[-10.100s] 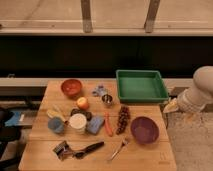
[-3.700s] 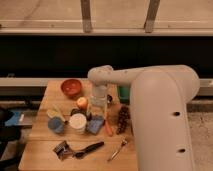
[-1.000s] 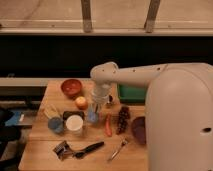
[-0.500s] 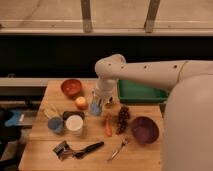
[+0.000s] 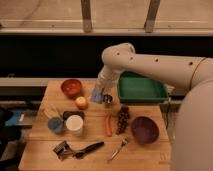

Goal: Place sponge in metal cup

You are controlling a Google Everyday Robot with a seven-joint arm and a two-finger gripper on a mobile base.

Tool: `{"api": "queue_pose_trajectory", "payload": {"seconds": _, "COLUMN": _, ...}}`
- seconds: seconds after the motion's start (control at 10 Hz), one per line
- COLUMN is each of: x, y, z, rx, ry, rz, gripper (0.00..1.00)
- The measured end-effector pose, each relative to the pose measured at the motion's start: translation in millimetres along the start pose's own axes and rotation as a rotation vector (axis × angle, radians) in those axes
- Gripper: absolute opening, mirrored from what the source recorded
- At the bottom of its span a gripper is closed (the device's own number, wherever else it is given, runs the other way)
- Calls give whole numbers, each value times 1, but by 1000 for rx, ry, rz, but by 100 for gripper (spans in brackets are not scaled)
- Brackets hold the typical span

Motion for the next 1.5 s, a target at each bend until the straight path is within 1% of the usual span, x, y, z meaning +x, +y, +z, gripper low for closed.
{"api": "queue_pose_trajectory", "payload": {"seconds": 0.2, "x": -18, "y": -1, "z": 4, "rx": -15, "ry": 4, "rz": 21, "gripper": 0}}
{"api": "queue_pose_trajectory", "payload": {"seconds": 0.3, "x": -29, "y": -3, "z": 10, "rx": -27, "ry": 11, "rz": 38, "gripper": 0}}
{"api": "queue_pose_trajectory", "payload": {"seconds": 0.4, "x": -39, "y": -6, "z": 14, "rx": -38, "ry": 14, "rz": 57, "gripper": 0}}
{"api": "queue_pose_trajectory", "payload": {"seconds": 0.6, "x": -52, "y": -17, "z": 17, "rx": -53, "ry": 21, "rz": 71, "gripper": 0}}
{"api": "queue_pose_trajectory", "payload": {"seconds": 1.0, "x": -51, "y": -15, "z": 18, "rx": -52, "ry": 22, "rz": 69, "gripper": 0}}
{"api": "queue_pose_trajectory", "payload": {"seconds": 1.2, "x": -52, "y": -17, "z": 19, "rx": -47, "ry": 17, "rz": 75, "gripper": 0}}
{"api": "queue_pose_trajectory", "payload": {"seconds": 1.3, "x": -57, "y": -23, "z": 23, "rx": -44, "ry": 6, "rz": 111, "gripper": 0}}
{"api": "queue_pose_trajectory", "payload": {"seconds": 1.5, "x": -74, "y": -45, "z": 32, "rx": -38, "ry": -5, "rz": 173, "gripper": 0}}
